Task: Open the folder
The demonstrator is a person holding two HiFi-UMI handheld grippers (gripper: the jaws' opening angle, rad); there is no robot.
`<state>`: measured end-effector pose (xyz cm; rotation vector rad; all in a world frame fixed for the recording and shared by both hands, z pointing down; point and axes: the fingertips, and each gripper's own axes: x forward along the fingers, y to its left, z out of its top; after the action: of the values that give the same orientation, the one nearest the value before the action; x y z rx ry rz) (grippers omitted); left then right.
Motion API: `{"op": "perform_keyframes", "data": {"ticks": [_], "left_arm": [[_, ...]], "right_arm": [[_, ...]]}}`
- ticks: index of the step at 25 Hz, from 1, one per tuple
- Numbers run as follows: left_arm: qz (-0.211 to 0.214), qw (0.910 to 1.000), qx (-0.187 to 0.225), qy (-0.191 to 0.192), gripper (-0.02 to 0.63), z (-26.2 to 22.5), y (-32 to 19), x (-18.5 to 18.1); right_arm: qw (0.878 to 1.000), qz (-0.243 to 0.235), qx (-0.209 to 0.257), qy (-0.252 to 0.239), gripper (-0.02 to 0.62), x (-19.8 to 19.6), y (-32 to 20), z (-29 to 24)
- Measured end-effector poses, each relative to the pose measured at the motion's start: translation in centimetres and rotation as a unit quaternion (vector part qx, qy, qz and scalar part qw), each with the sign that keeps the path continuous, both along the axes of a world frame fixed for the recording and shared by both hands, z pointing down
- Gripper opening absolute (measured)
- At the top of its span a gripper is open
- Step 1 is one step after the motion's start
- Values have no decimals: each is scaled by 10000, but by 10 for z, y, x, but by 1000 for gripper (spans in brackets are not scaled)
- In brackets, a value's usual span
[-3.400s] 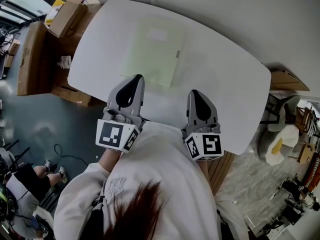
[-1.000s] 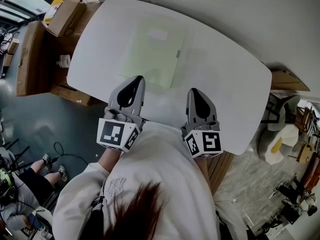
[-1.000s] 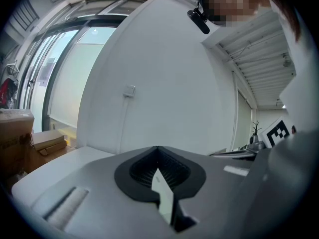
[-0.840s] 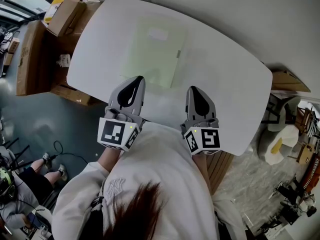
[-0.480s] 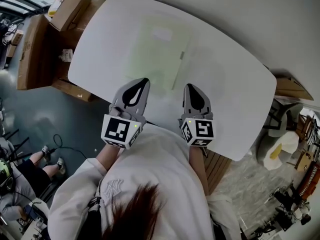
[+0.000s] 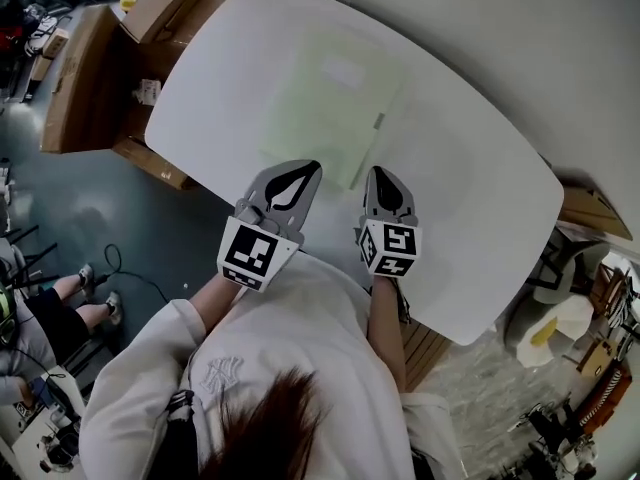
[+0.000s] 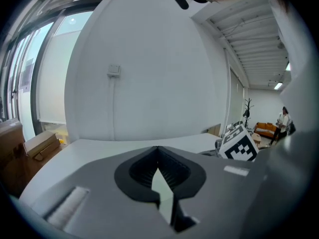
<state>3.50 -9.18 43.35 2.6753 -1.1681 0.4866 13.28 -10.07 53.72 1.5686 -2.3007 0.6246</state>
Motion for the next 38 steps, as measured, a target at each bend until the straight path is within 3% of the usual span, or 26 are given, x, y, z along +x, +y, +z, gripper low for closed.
{"op": "perform_keyframes", "data": {"ticks": [7, 16, 24, 28, 35, 38], "left_arm": [[649, 9926, 33, -1024, 9, 51, 5, 17], [1336, 9705, 1, -2007, 9, 94, 12, 28], [2171, 9261, -26, -3087, 12, 122, 34, 36], [2573, 9011, 131, -3489, 59, 138, 42, 40], [2928, 8574, 478, -4205, 115, 160, 43, 42], [2931, 8463, 545, -4414, 117, 169, 43, 40]], "right_arm": [[9995, -223, -207, -64, 6, -8, -6, 17], [9982, -429, -417, -75, 6, -23, -8, 34], [9976, -448, -531, -33, 6, -23, -5, 39], [9979, -359, -537, -17, 6, -20, -4, 38], [9981, -266, -559, -58, 8, -17, 0, 33], [9982, -237, -554, -83, 6, -18, 2, 31]]}}
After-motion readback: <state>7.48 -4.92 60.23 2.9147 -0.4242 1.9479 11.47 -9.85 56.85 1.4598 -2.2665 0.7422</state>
